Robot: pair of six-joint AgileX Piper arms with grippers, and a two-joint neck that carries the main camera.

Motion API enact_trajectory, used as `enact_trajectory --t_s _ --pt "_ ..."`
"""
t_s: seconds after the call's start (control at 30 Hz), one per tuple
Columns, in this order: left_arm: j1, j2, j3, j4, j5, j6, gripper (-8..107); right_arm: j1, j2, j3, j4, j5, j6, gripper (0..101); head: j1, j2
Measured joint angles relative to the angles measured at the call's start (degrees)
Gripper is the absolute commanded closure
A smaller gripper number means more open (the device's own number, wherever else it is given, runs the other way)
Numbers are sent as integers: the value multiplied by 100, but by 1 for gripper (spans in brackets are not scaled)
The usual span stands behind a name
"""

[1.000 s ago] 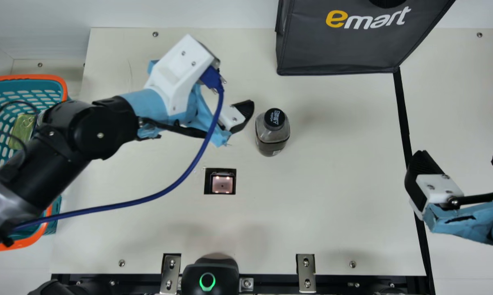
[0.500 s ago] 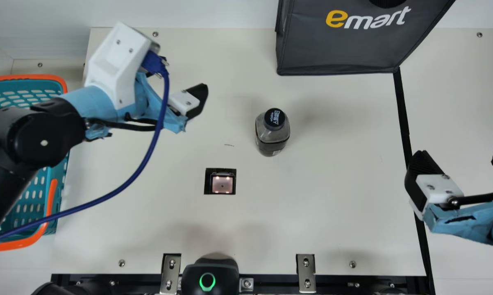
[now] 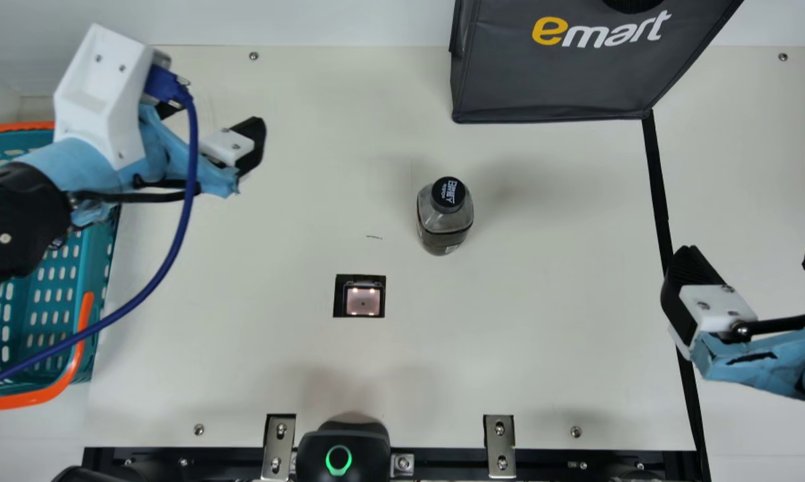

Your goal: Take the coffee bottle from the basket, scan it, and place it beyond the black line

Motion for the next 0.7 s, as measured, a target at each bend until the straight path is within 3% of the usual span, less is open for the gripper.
enact_trajectory --t_s 0.7 --pt "927 -721 641 439 43 -253 9 0 0 0 0 0 0 10 0 0"
